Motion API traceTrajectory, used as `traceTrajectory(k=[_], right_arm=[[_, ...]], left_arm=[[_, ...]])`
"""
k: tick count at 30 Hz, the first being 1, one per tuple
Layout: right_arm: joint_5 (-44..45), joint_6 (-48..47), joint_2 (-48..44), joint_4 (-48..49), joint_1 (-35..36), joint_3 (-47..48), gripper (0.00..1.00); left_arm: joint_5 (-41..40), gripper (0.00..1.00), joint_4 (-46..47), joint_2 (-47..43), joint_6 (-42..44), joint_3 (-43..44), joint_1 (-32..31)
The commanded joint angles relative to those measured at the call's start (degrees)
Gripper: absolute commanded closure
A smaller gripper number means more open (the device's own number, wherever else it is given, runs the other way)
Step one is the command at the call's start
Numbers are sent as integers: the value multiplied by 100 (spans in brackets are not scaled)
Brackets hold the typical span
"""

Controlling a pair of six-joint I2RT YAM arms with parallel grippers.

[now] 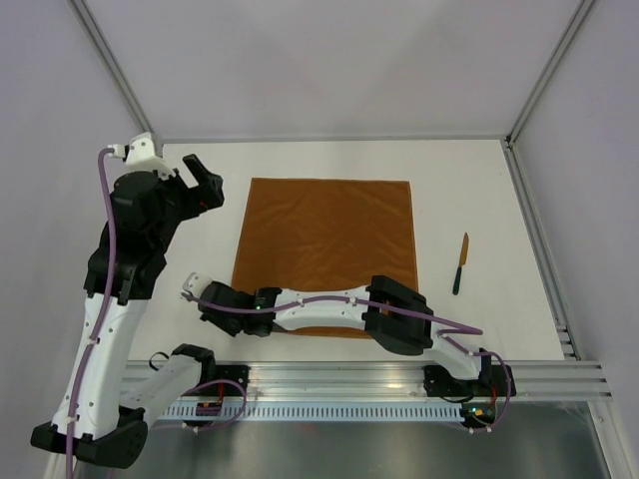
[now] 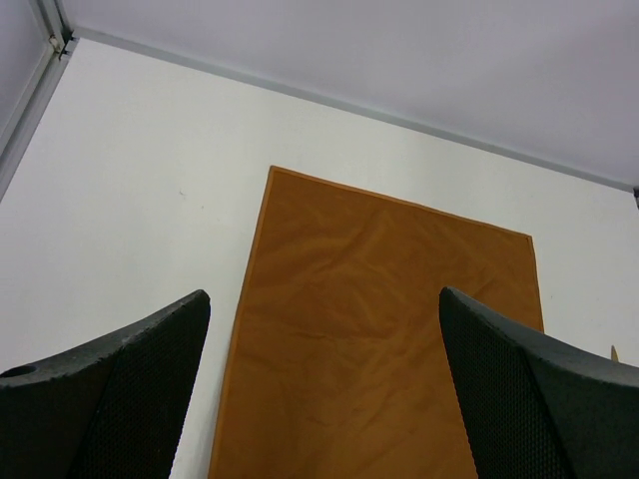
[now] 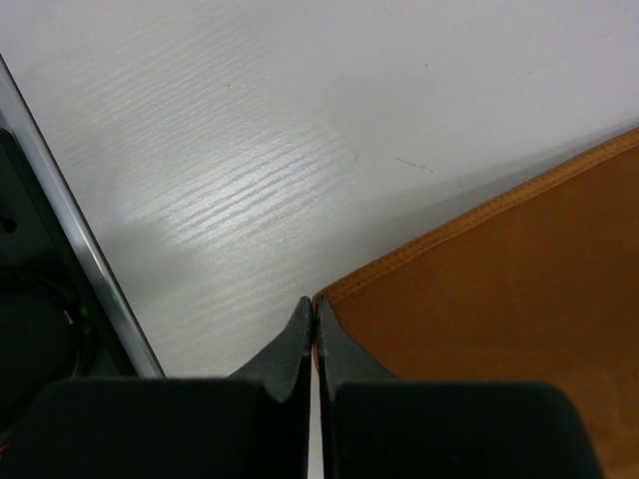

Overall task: Fold the napkin, place the utensils inside, and roll it up
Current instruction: Fold the napkin at the center of the board.

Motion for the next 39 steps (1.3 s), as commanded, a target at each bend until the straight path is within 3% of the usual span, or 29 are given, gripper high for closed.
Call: traceTrajectory(k=[1,9,16,31,39], right_arm=[[-82,88,-189,-285,91,281,99],[23,-184,-540,-330,162,229,100],[49,-527,-892,-532,-260,114,99],[-197,-1274,-2078,-347,-2394,-1318,100],[-223,-1556,-2272,-31,-3476,-1635,100]], left_arm=[[-56,0,194,-72,-131,213,16],[-56,0,264,-81,-210,230,25],[76,0,484,7,-342,151,25],[304,0,1037,297,-333,54,25],[436,0,1213,534,-316,81,25]])
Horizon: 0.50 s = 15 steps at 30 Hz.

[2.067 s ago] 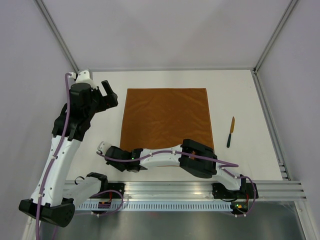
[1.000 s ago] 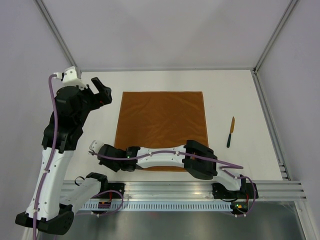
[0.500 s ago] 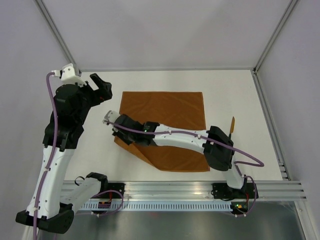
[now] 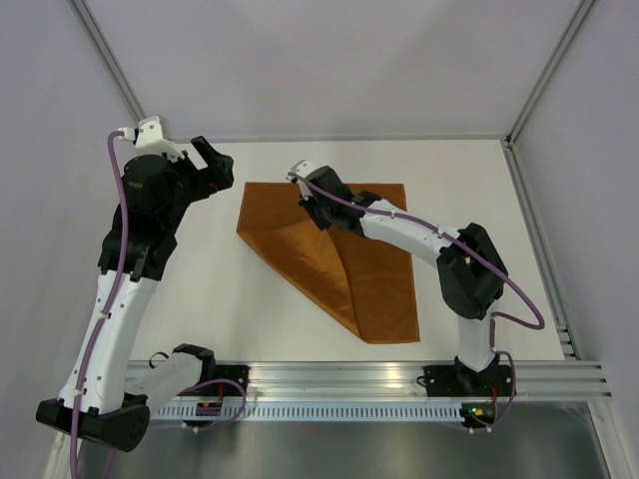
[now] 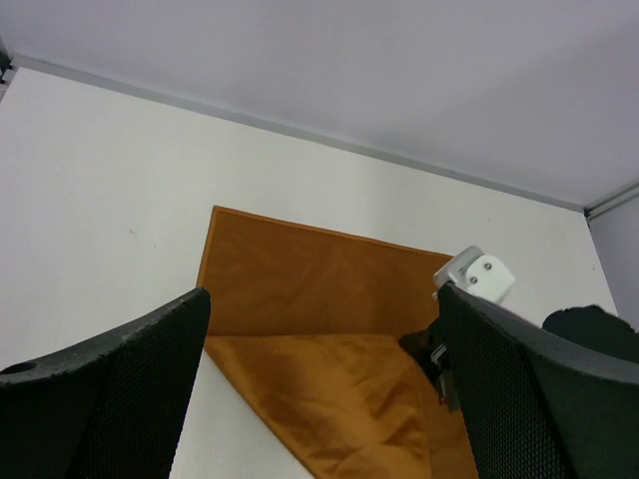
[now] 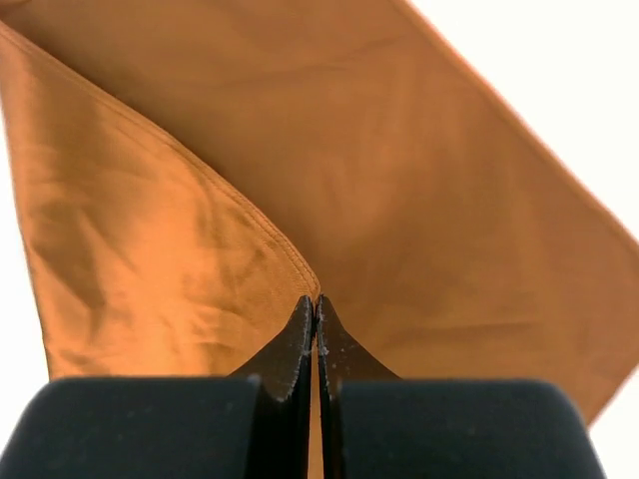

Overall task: Fold the napkin, place the utensils inside, and roll it up
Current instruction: Fold the napkin at the center of the board.

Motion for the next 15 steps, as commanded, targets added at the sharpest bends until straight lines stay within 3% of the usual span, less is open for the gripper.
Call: traceTrajectory(k=[1,15], right_arm=[[-2,-275,-314,181,-338,-46,100],[-134,-495,3,454,-1640,7,100]], left_arm=[[172,0,326,40,-143,68,25],[198,0,353,163,-73,24,16]])
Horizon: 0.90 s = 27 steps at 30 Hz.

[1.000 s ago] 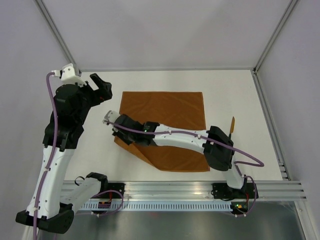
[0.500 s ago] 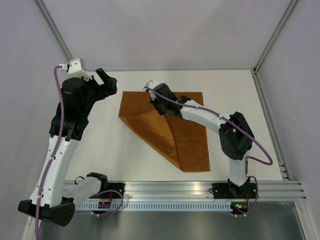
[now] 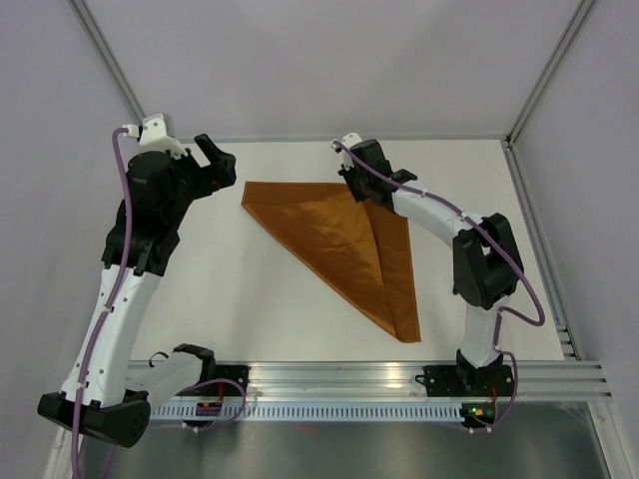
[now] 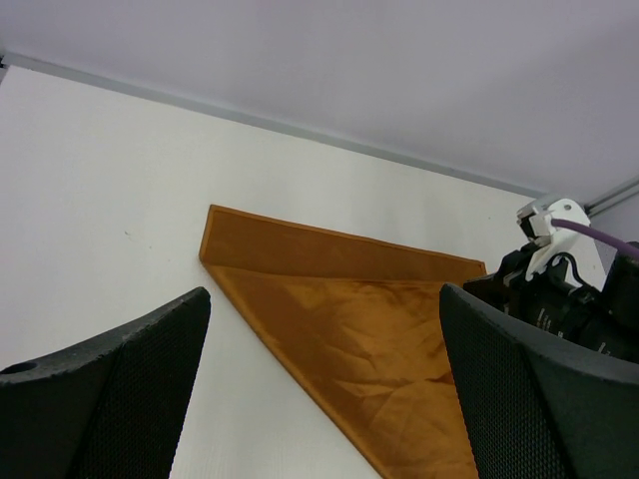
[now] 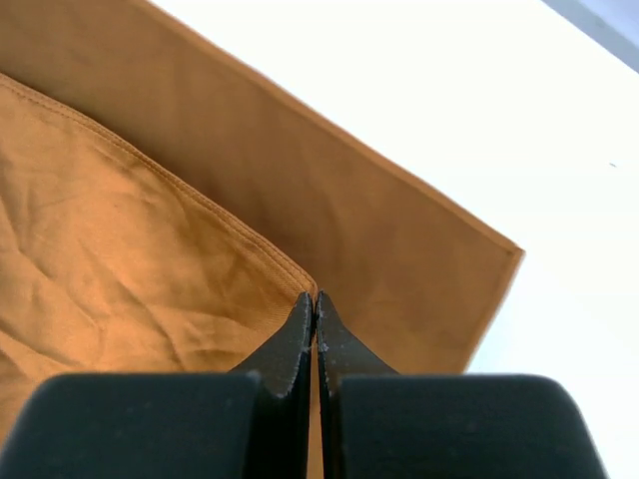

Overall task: Fold the napkin, place the utensils inside, and roll it up
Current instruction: Fold the napkin at the center of the board.

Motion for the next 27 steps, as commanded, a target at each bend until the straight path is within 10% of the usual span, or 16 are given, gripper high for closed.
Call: traceTrajectory(k=[1,27], right_arm=[[-21,-91,79,139,-271,87,100],[-153,-161,668,209,-1116,483,99]], left_arm=[[124,0,226,15,-66,24,16],[159,0,261,278,-101,6,25]])
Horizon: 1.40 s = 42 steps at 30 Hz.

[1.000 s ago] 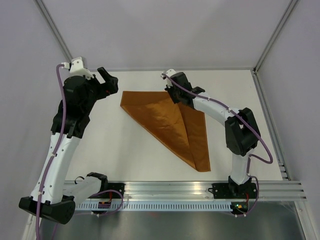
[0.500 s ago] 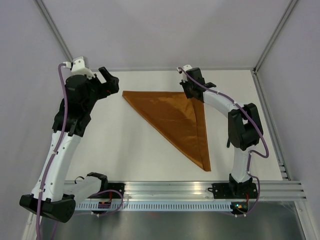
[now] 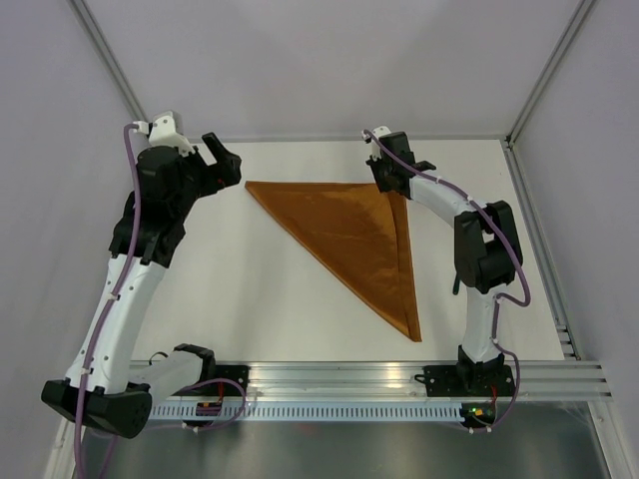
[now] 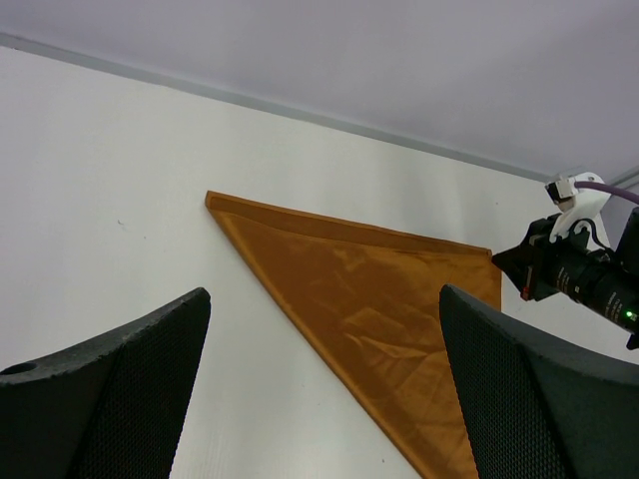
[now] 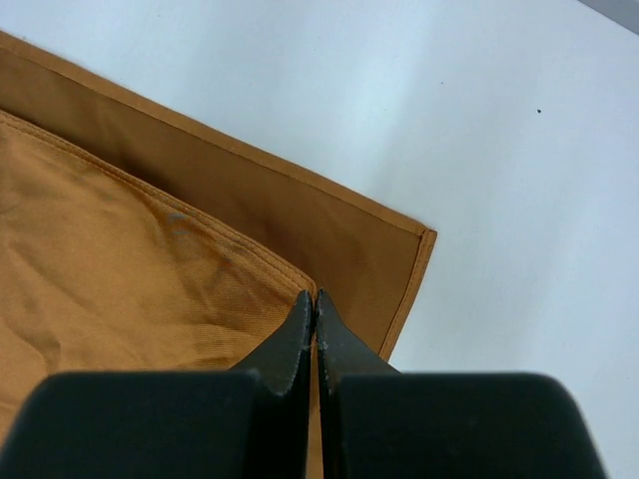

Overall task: Fold the napkin, place the utensils inside, and roll it up
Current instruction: Fold the napkin at the center of the board.

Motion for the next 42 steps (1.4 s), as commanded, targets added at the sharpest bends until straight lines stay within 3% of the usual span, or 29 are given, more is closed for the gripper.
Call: traceTrajectory(k=[1,42], right_arm=[[22,-84,117,89,-69,267,100],[-30,-84,610,45,-614,653,99]], left_arm=[[72,0,250,27,-101,28,25],[142,0,320,291,-163,11,25]])
